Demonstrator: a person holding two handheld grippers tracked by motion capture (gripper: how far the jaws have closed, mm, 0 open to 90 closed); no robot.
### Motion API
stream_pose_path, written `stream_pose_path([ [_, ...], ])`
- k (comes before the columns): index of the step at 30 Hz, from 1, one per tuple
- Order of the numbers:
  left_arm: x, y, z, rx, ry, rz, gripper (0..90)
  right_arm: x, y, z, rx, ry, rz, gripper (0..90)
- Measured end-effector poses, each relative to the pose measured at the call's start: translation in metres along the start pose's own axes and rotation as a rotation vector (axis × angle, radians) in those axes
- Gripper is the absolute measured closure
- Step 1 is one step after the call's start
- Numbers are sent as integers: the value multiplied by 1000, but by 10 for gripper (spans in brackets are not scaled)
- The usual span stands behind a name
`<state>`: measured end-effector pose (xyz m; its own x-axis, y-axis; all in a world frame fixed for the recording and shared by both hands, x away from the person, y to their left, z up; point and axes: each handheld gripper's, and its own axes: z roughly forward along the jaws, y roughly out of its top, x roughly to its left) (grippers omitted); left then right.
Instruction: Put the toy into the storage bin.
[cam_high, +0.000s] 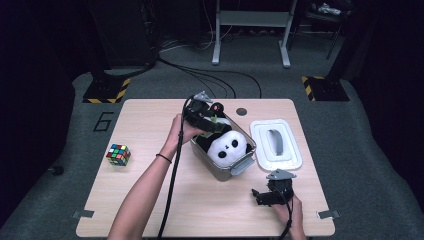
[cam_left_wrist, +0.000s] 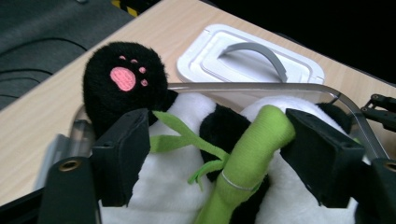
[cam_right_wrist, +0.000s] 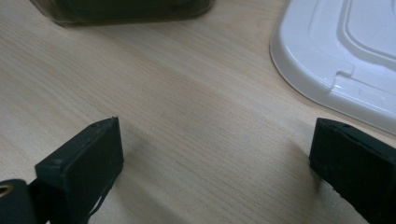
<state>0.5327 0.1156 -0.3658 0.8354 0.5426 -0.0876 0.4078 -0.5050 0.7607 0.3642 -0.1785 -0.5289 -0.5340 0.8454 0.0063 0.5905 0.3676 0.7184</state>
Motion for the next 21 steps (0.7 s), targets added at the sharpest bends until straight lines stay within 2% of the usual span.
stream_pose_path([
  [2, 1, -2, 11, 38, -9, -11, 264, 0, 0, 0, -1, 0, -2, 19],
  [6, -3, -1, 13, 36, -7, -4, 263, 0, 0, 0, 1, 2, -3, 20],
  [8, -4, 2, 3, 6, -1, -2, 259, 0, 0, 0, -1, 1, -2, 20],
  [9, -4, 2, 3, 6, -1, -2, 259, 0, 0, 0, -1, 1, -2, 20],
  [10, -3, 5, -7, -27, -1, -10, 258, 0, 0, 0, -1, 1, -2, 20],
  [12, -3, 6, -12, -40, 2, -13, 253, 0, 0, 0, -1, 1, -1, 20],
  [14, 2, 10, -24, -82, 1, -27, 259, 0, 0, 0, 0, 0, -1, 21],
  [15, 2, 10, -24, -82, 1, -27, 267, 0, 0, 0, 0, 0, -1, 21],
  [16, 4, 11, -25, -77, 29, -32, 276, 0, 0, 0, -1, 0, -1, 21],
  [17, 4, 11, -25, -77, 29, -32, 296, 0, 0, 0, -1, 0, -1, 21],
  [18, 6, 10, -24, -61, 50, -29, 296, 0, 0, 0, -1, 0, -1, 21],
  [19, 7, 9, -22, -50, 53, -32, 361, 0, 0, 0, -1, 0, -2, 21],
  [20, 9, 8, -19, -42, 63, -41, 361, 0, 0, 0, -1, 0, -2, 21],
  [21, 10, 7, -16, -25, 81, -38, 434, 0, 0, 0, -1, 0, -1, 21],
])
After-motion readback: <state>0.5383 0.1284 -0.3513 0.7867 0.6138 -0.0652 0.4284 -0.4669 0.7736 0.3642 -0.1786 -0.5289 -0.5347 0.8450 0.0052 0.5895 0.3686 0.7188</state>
